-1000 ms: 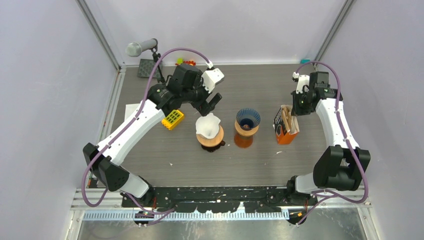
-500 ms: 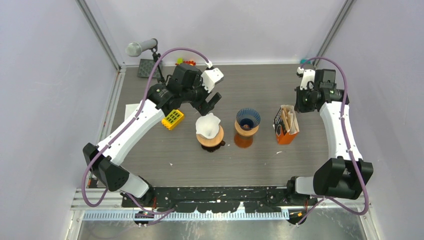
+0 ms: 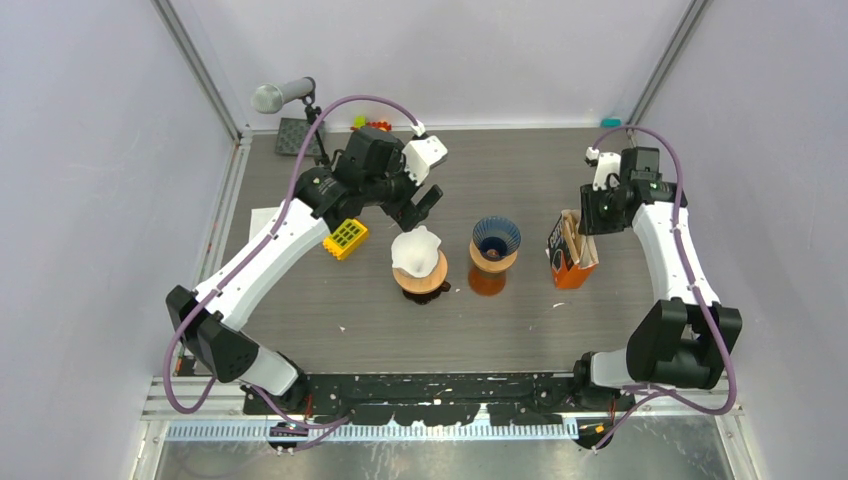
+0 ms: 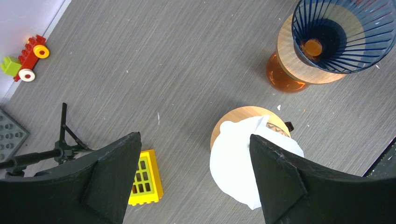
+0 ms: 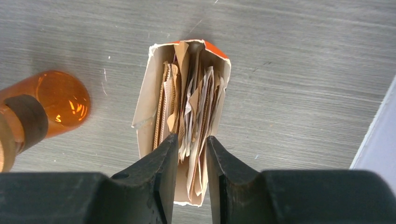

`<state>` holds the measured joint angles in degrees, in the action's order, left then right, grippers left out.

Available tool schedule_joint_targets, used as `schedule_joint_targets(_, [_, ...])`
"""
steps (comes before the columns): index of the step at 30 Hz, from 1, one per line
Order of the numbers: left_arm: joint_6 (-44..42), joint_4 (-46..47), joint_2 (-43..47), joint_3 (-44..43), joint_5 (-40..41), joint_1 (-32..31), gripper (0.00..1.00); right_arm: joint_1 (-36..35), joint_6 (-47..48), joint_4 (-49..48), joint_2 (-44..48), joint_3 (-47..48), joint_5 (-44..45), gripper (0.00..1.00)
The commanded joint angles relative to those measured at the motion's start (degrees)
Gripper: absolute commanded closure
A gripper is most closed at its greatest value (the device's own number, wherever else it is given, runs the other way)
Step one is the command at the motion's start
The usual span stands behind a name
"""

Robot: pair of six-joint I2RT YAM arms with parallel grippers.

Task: Place the coffee filter in the dripper
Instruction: Pick up the coffee filter from the coffee filter holder.

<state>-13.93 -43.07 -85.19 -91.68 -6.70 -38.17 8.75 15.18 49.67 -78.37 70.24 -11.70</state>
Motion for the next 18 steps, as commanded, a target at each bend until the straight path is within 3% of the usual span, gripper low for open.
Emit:
schedule_joint_targets(1, [-0.57,1.65,-0.46,-1.88,-0.42,0.29,0.12,0.17,0.76,-2.60,-1.23,-0.45,-0.46,0.69])
schedule_joint_targets(18, [-0.87,1.07,-2.18,-2.76,-0.86,0.25,0.12,0.19,0.72,-1.41,1.11,1.95,0.66,0.98])
